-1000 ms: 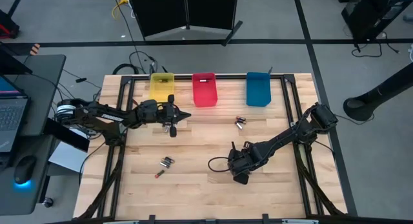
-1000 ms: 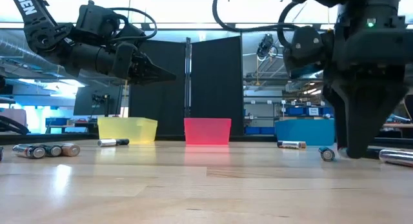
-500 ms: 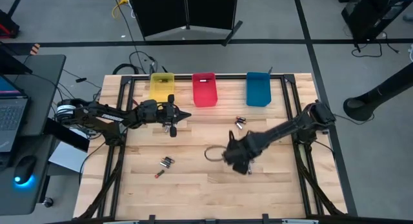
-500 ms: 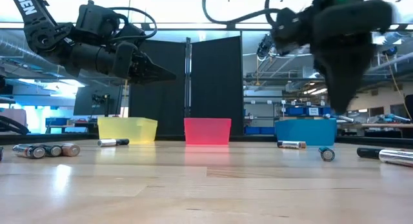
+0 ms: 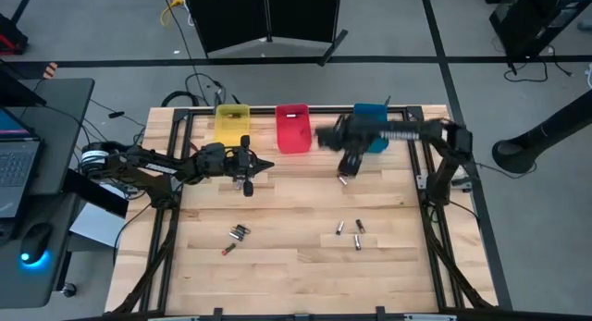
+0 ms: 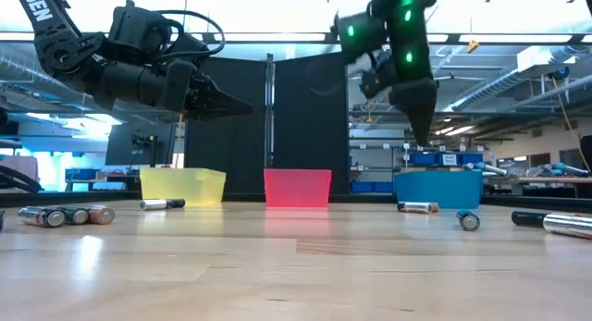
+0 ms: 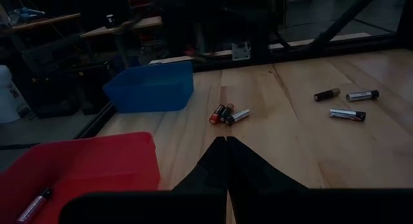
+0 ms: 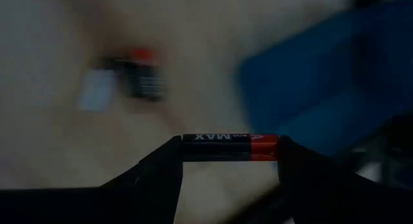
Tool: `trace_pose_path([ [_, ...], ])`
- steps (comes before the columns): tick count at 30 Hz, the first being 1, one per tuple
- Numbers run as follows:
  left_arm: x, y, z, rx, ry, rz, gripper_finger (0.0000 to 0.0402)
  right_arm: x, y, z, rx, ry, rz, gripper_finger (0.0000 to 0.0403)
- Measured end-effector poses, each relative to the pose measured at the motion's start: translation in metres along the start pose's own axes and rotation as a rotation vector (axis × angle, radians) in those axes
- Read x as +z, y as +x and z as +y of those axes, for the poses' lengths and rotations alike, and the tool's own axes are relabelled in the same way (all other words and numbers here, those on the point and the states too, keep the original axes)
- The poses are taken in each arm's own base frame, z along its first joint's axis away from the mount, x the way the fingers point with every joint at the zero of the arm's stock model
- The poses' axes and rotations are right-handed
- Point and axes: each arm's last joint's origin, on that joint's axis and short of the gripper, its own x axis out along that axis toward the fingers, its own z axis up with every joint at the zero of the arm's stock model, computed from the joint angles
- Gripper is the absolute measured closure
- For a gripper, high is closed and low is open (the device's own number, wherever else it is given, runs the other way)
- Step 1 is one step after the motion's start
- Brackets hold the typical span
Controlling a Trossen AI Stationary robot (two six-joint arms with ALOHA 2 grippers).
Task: Sort batteries
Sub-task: Put the orange battery into the blue bin
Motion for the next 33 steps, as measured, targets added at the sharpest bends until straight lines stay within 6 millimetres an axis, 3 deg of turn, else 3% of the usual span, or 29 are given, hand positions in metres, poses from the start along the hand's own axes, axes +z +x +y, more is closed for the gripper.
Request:
trace_pose_path([
  [7,0.000,0.000,0.000,0.000,0.000,0.001,0.0396,0.011,0.039,-0.086,0.016,-0.147,-0.017,0.0177],
  [12,0.000,0.000,0.000,0.000,0.000,0.001,0.0396,0.013,0.062,-0.123,0.076,-0.198,-0.131,0.0178],
  [20,0.000,0.000,0.000,0.002,-0.005,0.002,0.0396,0.002,0.107,-0.135,0.130,-0.220,-0.183,0.0178],
  [33,0.000,0.000,0.000,0.004,-0.006,-0.001,0.0396,-0.014,0.143,-0.147,0.170,-0.204,-0.211,0.0178],
])
